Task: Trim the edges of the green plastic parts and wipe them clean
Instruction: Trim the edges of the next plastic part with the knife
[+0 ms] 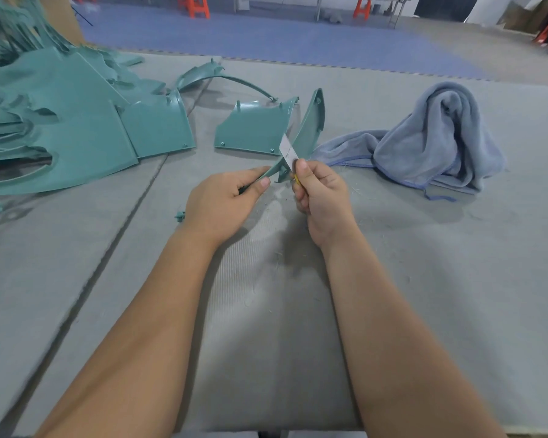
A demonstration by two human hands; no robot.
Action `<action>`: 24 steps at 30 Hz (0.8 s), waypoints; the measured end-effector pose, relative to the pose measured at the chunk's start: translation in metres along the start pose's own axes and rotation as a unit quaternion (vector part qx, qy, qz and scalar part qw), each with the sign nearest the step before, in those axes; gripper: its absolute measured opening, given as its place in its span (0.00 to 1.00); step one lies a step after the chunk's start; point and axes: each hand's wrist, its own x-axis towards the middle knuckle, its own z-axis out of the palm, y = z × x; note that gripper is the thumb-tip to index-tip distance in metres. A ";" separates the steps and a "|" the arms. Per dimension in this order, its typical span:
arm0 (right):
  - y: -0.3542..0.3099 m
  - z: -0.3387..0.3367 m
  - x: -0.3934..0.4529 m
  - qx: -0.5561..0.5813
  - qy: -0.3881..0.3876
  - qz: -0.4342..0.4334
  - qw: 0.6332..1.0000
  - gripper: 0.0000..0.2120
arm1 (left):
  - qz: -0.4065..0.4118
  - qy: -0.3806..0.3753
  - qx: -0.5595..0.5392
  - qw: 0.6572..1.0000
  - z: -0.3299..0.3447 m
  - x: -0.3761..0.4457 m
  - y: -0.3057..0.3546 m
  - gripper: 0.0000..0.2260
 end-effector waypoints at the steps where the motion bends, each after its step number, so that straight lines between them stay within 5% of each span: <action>1: 0.001 0.000 0.000 0.003 0.000 -0.001 1.000 0.11 | 0.001 0.000 0.002 1.000 0.000 0.000 0.000 0.13; 10: 0.004 0.000 -0.001 -0.003 -0.009 -0.027 1.000 0.12 | 0.008 0.003 0.006 1.000 0.000 -0.001 0.003 0.13; 15: -0.004 -0.011 0.008 0.195 0.111 0.004 0.975 0.11 | 0.009 -0.009 -0.006 1.000 -0.005 -0.006 0.000 0.12; 24: -0.010 -0.006 0.007 0.162 0.102 0.051 0.980 0.11 | 0.040 0.065 0.038 0.996 -0.007 -0.005 0.001 0.11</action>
